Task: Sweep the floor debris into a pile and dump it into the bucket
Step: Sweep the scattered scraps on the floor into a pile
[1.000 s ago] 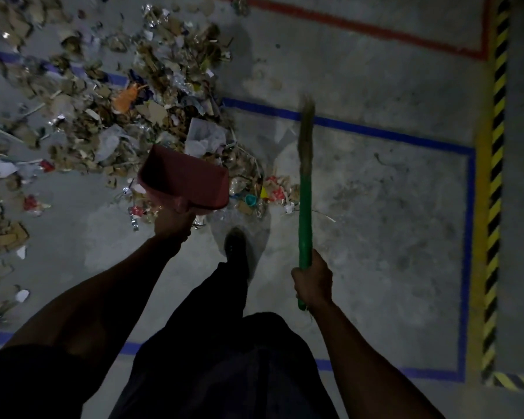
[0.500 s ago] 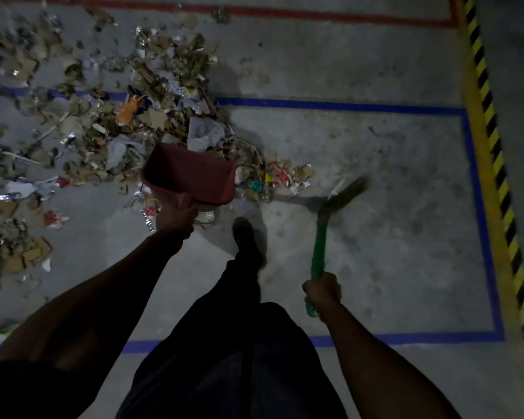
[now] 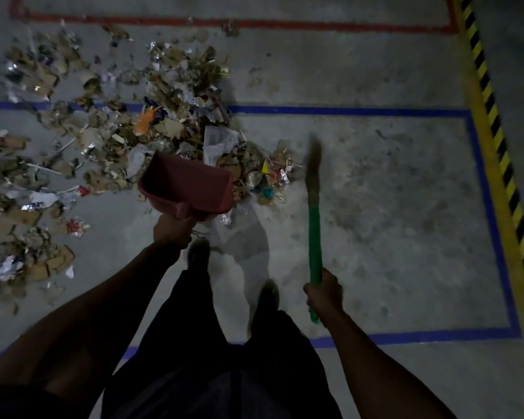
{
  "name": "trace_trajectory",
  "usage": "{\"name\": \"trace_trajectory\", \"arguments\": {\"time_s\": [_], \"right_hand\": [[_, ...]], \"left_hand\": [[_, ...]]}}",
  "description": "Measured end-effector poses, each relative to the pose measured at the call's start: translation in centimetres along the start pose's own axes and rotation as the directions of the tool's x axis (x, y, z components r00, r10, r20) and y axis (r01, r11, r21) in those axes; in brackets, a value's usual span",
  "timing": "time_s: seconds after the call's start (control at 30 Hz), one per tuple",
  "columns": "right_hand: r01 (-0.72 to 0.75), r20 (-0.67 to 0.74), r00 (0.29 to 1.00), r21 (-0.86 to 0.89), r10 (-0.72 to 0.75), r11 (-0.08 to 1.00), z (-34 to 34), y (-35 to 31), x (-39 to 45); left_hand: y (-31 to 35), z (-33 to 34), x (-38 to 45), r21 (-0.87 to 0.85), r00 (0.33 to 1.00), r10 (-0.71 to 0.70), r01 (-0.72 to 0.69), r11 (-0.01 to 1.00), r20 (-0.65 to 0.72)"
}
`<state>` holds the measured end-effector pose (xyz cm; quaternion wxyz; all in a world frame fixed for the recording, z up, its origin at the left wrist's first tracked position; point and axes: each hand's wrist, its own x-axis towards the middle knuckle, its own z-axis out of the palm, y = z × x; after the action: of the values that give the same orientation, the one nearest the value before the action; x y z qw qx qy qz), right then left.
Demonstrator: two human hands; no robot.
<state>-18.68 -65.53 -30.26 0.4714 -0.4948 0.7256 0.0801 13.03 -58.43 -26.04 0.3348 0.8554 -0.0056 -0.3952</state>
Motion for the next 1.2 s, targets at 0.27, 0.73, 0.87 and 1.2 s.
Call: {"name": "trace_trajectory", "arguments": {"time_s": [0.27,0.73,0.87,1.2], "right_hand": [[-0.118,0.029,0.992,-0.109,0.122,0.987,8.2,-9.4,3.2],[0.173,0.126,0.984,-0.510,-0.126,0.843,23.1,-33.1,6.1],[0.295,0.203,0.955,-0.569,-0.217,0.768,25.5,-37.4,6.6],[0.509,0.314,0.859,-0.605,-0.403,0.613,27.1,-40.9,5.6]], "left_hand": [[-0.5,-6.0,10.8,0.197,0.998,-0.011,-0.003,0.980,0.067],[-1.6,-14.6,25.4,0.304,0.995,-0.095,0.083,0.949,0.023],[-2.2,-16.2,27.5,0.234,0.989,-0.144,0.135,0.963,0.022],[-2.1,-17.2,28.7,0.227,0.992,-0.119,0.127,0.966,-0.045]]}}
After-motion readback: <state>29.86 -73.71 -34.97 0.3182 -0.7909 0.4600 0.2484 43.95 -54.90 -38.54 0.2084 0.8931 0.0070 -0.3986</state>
